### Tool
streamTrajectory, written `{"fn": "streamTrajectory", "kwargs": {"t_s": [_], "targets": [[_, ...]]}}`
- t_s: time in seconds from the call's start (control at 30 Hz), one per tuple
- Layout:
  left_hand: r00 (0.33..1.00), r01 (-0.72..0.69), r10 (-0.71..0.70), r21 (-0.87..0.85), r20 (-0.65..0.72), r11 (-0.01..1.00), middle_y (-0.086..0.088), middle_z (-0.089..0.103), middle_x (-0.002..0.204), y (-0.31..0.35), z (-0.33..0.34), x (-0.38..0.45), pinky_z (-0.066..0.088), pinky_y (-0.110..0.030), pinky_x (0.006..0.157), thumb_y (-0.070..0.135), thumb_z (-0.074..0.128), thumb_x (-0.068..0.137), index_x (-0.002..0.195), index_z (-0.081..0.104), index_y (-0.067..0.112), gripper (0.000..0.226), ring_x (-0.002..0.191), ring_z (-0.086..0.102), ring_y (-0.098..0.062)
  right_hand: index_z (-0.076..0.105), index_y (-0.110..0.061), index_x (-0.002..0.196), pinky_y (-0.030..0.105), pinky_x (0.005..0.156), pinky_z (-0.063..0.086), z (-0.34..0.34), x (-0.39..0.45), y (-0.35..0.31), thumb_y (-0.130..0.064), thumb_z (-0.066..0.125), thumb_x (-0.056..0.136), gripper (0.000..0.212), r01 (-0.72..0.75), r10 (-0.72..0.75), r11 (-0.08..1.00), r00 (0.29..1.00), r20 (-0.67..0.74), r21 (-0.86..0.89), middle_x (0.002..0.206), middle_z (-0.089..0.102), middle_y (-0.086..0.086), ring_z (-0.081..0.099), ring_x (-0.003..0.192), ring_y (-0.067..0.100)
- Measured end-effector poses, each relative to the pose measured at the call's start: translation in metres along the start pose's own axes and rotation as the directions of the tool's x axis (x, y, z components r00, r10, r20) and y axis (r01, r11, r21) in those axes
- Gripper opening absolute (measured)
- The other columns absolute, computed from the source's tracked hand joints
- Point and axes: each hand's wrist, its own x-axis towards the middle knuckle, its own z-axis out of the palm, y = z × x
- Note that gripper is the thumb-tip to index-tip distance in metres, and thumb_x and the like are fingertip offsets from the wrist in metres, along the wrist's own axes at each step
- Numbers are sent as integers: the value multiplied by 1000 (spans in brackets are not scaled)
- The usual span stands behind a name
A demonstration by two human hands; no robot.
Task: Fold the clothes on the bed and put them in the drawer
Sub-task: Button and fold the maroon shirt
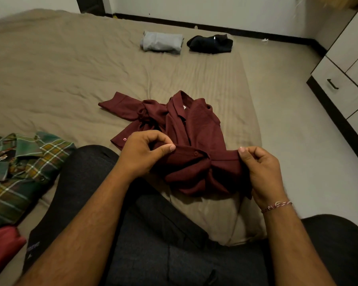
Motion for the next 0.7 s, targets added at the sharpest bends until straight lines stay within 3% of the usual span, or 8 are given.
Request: {"fn": "streamTrajectory", "kwargs": {"t_s": [0.13,0.2,0.3,0.37,0.5,0.57,0.67,0.7], "targets": [[944,104,-68,-93,322,990,-5,75,80,8,-7,-2,57,-24,69,33,78,83,85,77,12,21,72,70,-13,74,-10,73,28,71,48,-2,-3,-2,-40,60,98,42,-49,81,988,973,216,-149,69,69,4,61,68,13],[959,98,-97,9,266,995,1,74,80,3,1,11,57,-26,69,34,77,89,86,76,18,16,69,67,-6,72,-9,80,30,69,48,2,1,10,-39,60,101,39,-21,84,955,975,203,-295,71,70,7,62,62,9],[992,72,-100,291,81,954,12,73,94,-18,15,46,59,-36,84,34,75,92,98,74,27,9,82,67,-1,69,-20,86,38,73,56,11,19,36,-31,70,97,16,-15,45,932,996,75,-362,83,74,7,67,71,15],[986,112,-155,445,61,889,5,66,116,-32,23,69,57,-41,93,42,76,89,122,66,27,37,97,66,-11,67,-28,93,41,78,57,16,34,47,-31,75,91,9,-42,47,928,999,5,-370,95,74,6,68,77,16],[934,215,-345,625,92,750,-11,51,147,-59,34,96,50,-51,104,58,77,81,155,31,25,93,128,56,-33,62,-41,109,37,96,56,24,60,58,-40,77,81,32,3,-8,847,1000,-6,-531,123,65,0,65,105,15],[917,207,-376,652,130,729,-11,58,141,-66,38,97,51,-48,103,43,77,85,150,41,20,78,125,60,-34,65,-36,122,29,101,48,29,69,61,-33,78,85,40,22,13,799,999,53,-601,131,63,0,61,116,15],[952,207,-298,571,68,794,-1,74,107,-68,33,95,55,-38,93,17,66,92,106,71,22,16,101,70,-23,70,-19,130,24,106,45,33,80,68,-25,77,90,41,-18,117,788,986,122,-616,130,69,-1,63,121,14],[963,229,-270,527,1,818,4,73,98,-63,27,93,55,-34,89,15,64,93,96,73,24,13,92,70,-18,71,-17,129,28,109,47,34,81,70,-25,77,90,40,-43,122,814,988,99,-579,129,70,-1,65,120,14]]}}
